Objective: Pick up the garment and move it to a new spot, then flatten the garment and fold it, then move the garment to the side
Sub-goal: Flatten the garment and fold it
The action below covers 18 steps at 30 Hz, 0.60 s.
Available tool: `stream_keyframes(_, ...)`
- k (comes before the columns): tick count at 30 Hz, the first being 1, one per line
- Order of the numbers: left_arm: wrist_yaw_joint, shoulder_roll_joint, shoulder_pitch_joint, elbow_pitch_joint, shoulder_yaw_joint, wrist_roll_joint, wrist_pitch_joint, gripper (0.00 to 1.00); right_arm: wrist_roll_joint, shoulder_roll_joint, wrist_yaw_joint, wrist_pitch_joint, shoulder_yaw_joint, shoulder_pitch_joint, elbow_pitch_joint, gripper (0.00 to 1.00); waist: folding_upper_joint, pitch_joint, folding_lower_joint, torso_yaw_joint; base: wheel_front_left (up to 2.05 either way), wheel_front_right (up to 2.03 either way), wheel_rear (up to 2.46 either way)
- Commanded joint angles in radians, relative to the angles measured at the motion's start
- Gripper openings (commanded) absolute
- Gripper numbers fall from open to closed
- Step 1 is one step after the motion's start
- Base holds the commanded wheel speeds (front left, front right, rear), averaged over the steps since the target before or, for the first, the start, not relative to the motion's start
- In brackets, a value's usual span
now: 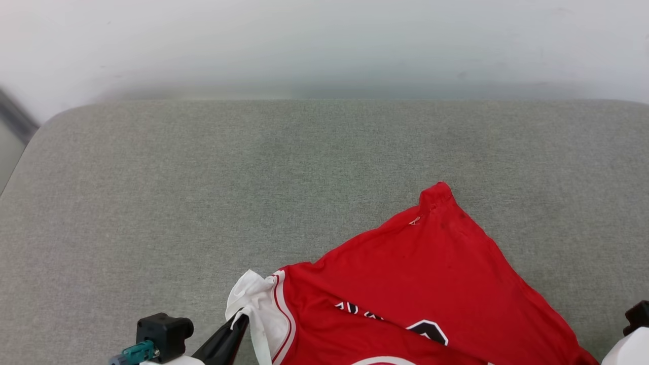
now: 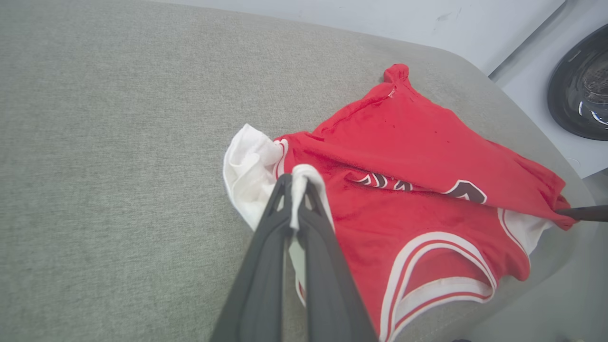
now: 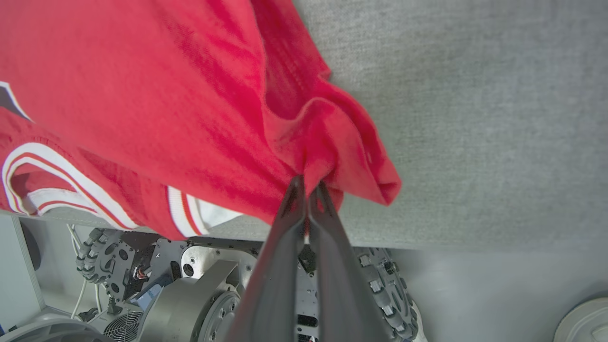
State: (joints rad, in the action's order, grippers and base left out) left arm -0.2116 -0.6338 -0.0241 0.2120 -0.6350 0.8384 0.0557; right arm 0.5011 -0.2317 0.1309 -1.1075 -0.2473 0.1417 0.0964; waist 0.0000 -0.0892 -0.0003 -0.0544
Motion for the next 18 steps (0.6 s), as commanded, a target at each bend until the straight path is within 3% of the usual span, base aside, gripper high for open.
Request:
stream_keyframes(1, 0.004, 0.003, -0.005, -0.005, 0.001, -0.002, 0.005, 0.0, 0.0, 0.006, 0.0, 0.009, 0.0, 0.018, 0.004, 0.0, 0.0, 0.003, 0.0003, 0.003, 0.0, 0.0, 0.0)
stream_keyframes(10, 0.007, 0.008, -0.007, -0.014, -0.009, 0.001, 0.008, 0.0, 0.025, -0.021, 0.0, 0.02, 0.027, 0.017, 0.012, 0.0, 0.0, 0.015, 0.0003, 0.007, 0.0, 0.0, 0.0)
stream_keyframes(11, 0.007, 0.01, -0.006, -0.013, -0.01, 0.001, 0.008, 0.0, 0.026, -0.027, 0.0, 0.027, 0.029, 0.01, 0.018, 0.33, 0.0, 0.014, 0.0003, 0.006, 0.0, 0.0, 0.0)
stream_keyframes(12, 0.008, 0.011, -0.005, -0.011, -0.012, 0.0, 0.009, 0.0, 0.028, -0.033, 0.0, 0.032, 0.029, 0.004, 0.02, 1.0, 0.0, 0.011, 0.0003, 0.003, 0.0, 0.0, 0.0)
stream_keyframes(18, 0.017, 0.014, 0.015, -0.005, -0.017, -0.01, 0.011, 0.0, 0.066, -0.07, 0.0, 0.029, 0.054, -0.065, 0.076, 1.0, 0.0, -0.021, 0.0003, -0.024, 0.0, 0.0, 0.0)
